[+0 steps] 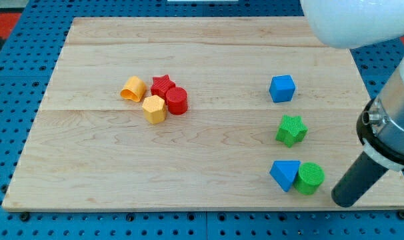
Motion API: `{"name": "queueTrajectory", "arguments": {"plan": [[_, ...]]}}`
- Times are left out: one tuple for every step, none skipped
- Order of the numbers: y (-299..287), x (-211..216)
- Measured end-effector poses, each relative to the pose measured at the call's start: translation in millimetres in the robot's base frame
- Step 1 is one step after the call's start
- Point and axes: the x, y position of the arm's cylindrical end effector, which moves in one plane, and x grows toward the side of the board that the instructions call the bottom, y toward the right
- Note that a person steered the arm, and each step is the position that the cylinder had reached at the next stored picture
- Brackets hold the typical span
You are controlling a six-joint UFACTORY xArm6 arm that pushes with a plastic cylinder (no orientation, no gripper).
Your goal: Push the green star into the cube
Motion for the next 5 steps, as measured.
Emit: {"name": "queueTrajectory", "arguments": {"plan": [[-46.0,-33.1],[-52.4,-107.6],[-47.2,-135.8],[-41.0,-137.6],[1.2,-68.6]]}}
